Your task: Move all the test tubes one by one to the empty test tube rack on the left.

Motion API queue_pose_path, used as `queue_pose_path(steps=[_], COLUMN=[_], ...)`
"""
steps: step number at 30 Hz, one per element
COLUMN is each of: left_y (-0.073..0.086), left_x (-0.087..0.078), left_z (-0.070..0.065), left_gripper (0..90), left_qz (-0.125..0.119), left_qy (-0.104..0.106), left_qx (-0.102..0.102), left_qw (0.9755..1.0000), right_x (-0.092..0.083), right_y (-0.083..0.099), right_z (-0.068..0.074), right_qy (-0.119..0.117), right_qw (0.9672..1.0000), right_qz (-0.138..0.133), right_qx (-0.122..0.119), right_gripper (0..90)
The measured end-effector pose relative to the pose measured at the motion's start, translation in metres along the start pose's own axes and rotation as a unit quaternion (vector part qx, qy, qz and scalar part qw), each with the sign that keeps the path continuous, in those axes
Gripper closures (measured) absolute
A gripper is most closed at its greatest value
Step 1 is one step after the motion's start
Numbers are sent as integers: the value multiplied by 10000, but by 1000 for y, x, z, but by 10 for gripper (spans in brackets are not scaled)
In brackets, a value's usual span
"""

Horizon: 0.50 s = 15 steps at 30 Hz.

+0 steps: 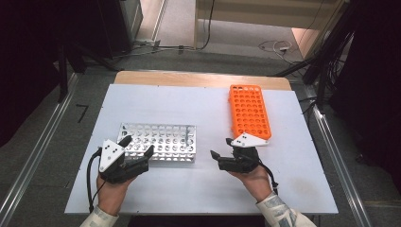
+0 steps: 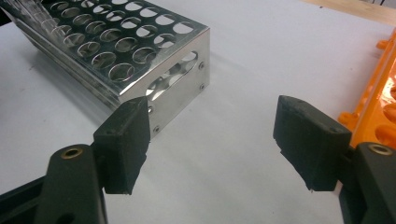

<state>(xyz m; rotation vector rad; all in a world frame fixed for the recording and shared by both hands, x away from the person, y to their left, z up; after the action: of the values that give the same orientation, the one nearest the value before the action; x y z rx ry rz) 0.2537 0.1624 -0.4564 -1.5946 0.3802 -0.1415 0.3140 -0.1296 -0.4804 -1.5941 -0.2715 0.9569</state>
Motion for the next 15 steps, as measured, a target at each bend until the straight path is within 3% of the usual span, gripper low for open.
queue_pose_path(steps=[15], left_y=[0], left_x=[-8], left_z=[12], left_gripper=[192], left_qz=[-10], left_qy=[-118], left_qx=[-135], left_qw=[9998], right_x=[-10], right_y=[0], right_z=[-17], right_qy=[212], right_qw=[9997], right_qz=[-92], right_qx=[69], right_gripper=[253])
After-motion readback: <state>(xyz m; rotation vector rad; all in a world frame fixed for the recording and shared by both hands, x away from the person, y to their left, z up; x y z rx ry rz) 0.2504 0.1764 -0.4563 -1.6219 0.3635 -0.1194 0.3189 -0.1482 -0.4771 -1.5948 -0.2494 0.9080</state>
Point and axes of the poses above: each handheld gripper's, and its own axes: x roughly forward along the jaws, y roughly out of its underside, z roughly to its left, the point moved 6 cm from there along x, roughly forward along the jaws, and after that the axes turned 10 degrees about -z, right-handed, at the moved point
